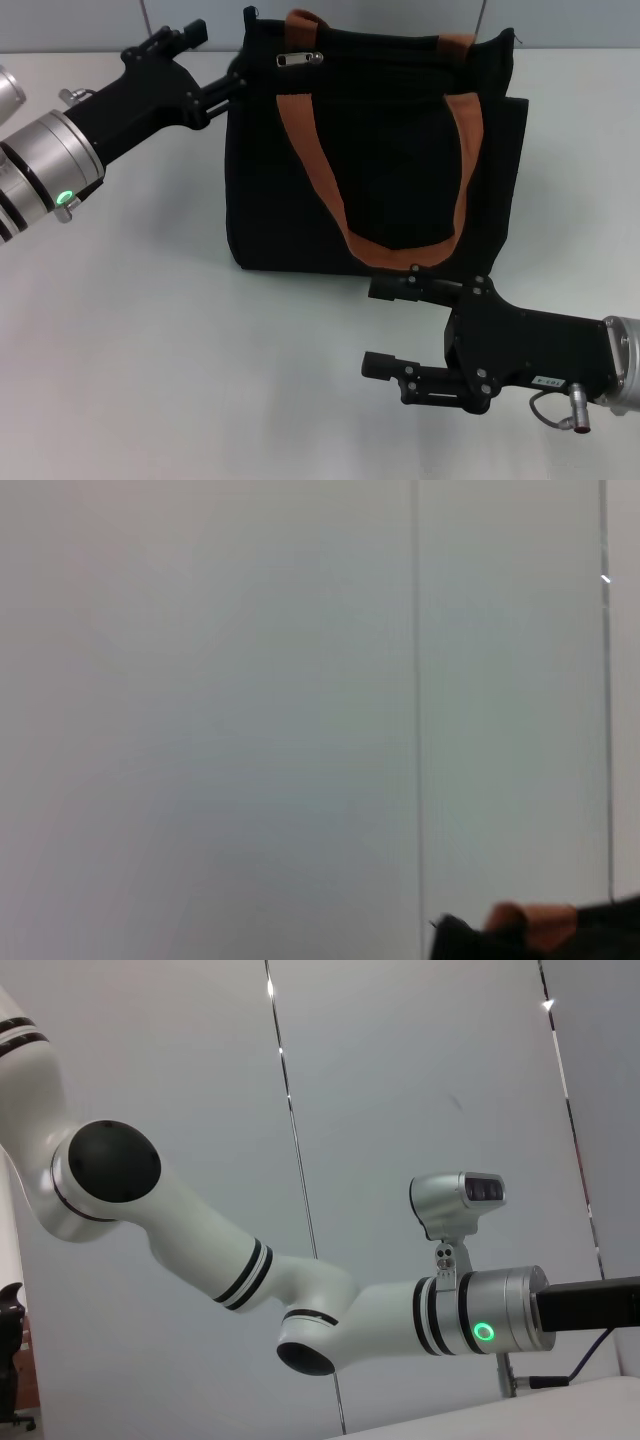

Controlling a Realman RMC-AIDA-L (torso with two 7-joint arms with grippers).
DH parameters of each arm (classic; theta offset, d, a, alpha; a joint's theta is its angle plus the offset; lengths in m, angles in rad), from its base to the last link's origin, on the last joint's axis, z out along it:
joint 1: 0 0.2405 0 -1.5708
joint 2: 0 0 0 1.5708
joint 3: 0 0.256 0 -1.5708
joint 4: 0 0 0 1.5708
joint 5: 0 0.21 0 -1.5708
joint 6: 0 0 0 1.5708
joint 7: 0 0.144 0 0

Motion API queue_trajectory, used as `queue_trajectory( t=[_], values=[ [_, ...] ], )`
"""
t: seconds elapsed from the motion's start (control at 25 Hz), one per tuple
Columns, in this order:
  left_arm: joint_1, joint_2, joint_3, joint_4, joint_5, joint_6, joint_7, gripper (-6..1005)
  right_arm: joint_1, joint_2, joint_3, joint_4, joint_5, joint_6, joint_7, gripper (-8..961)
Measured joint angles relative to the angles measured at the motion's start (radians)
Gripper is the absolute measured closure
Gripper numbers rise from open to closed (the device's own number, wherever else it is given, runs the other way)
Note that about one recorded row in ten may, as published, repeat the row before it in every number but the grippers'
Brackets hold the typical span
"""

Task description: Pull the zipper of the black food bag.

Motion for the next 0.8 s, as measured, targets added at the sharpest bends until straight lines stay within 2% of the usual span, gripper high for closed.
queue_trajectory(
  t=[0.48,0.64,0.8],
  values=[
    [-0.002,0.0,0.001,-0.024,-0.02,0.007,0.007,254,0.003,-0.001,0.0,0.0,0.02,0.003,0.0,220],
    [0.004,0.0,0.004,-0.049,-0.033,0.022,0.064,257,0.003,-0.001,0.0,0.0,0.026,0.013,-0.001,220],
    [0.001,0.0,0.015,-0.073,-0.032,0.03,0.098,434,0.003,-0.001,0.0,0.0,0.026,0.014,-0.001,220]
  ],
)
